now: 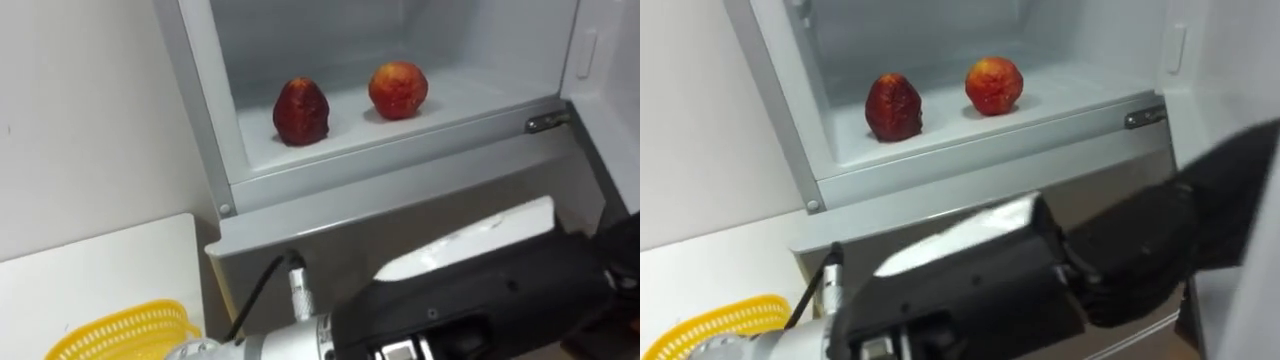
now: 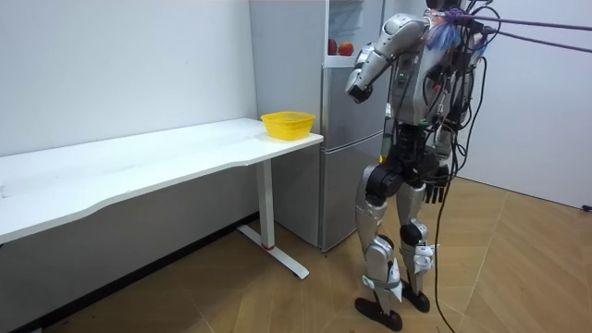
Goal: Retrieve from the upper fridge
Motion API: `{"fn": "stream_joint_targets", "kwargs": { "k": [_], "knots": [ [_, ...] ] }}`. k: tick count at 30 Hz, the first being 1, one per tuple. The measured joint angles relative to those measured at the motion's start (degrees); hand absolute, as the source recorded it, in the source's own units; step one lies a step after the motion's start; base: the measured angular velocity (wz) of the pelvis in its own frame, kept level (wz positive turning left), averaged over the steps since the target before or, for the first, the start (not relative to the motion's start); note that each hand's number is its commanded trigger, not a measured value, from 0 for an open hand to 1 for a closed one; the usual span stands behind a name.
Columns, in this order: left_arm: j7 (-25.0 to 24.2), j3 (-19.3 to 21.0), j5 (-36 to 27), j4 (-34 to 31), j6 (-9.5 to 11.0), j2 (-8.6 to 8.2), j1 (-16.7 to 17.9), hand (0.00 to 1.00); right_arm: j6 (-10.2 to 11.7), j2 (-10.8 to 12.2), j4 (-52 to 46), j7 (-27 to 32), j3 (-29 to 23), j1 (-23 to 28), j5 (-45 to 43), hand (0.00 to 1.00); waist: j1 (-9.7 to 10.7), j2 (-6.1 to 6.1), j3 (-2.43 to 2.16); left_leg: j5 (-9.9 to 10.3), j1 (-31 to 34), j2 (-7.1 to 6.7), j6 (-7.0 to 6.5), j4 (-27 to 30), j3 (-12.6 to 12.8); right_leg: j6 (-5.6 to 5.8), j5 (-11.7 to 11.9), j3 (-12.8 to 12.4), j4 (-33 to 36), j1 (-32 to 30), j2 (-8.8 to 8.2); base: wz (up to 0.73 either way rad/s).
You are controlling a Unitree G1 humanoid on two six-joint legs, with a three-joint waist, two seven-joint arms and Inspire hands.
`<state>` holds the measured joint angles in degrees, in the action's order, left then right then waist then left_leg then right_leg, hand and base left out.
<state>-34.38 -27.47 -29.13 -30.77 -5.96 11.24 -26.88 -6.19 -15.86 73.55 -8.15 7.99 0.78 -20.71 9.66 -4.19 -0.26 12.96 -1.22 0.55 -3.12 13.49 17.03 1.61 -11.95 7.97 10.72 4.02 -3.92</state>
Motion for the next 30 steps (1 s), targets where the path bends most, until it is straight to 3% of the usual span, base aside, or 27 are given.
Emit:
{"fn": "stream_joint_targets", "kwargs": {
  "k": [7, 11, 18, 25, 30],
  "knots": [
    [1.6, -3.5, -0.5, 4.5, 0.1, -3.71, -3.6, 0.0, 0.0, 0.1, 0.5, 1.7, 2.7, -1.8, 0.6, 0.0, 2.1, 0.02, 0.06, 0.0, 0.4, -0.02, 0.0, 0.0, -0.1, 0.09, -0.1, 0.1, -0.4, -0.3, -0.01, 0.0],
    [1.7, -5.1, -0.5, 5.3, 0.0, -4.81, -5.2, 0.0, 0.0, 0.1, 0.5, 1.9, 3.3, -1.9, 0.6, 0.0, 3.4, -0.08, 0.09, 0.0, 0.4, -0.03, 0.0, 0.0, -0.1, 0.06, -0.1, 0.0, -0.8, -0.2, 0.12, 0.0],
    [1.8, -7.2, -0.4, 6.2, 0.0, -8.11, -8.6, 0.0, -0.2, 0.2, 0.2, 1.8, 3.3, -2.0, 0.2, 0.0, 5.5, -0.51, 0.32, 0.0, 0.6, -0.23, 0.0, 0.0, -0.1, 0.05, 0.0, -0.2, -1.0, -0.2, 0.24, -0.02],
    [3.0, -9.9, -0.7, 10.0, 0.1, -10.44, -10.6, 0.0, -0.2, 0.4, 0.0, 1.7, 4.3, -2.3, 0.5, 0.0, 7.4, -1.23, 0.3, 0.0, 0.7, -0.21, 0.0, 0.0, -0.1, 0.05, 0.0, 0.0, -1.1, -0.2, 0.03, 0.0],
    [3.9, -11.1, -0.6, 11.4, 0.0, -10.91, -11.4, 0.0, -0.9, 0.4, 0.1, 1.8, 4.3, -2.9, 1.0, 0.0, 7.9, -1.43, 0.33, 0.0, 0.6, -0.17, 0.0, 0.0, -0.1, 0.02, 0.0, -0.2, -1.0, -0.2, 0.15, -0.01]
  ]
}}
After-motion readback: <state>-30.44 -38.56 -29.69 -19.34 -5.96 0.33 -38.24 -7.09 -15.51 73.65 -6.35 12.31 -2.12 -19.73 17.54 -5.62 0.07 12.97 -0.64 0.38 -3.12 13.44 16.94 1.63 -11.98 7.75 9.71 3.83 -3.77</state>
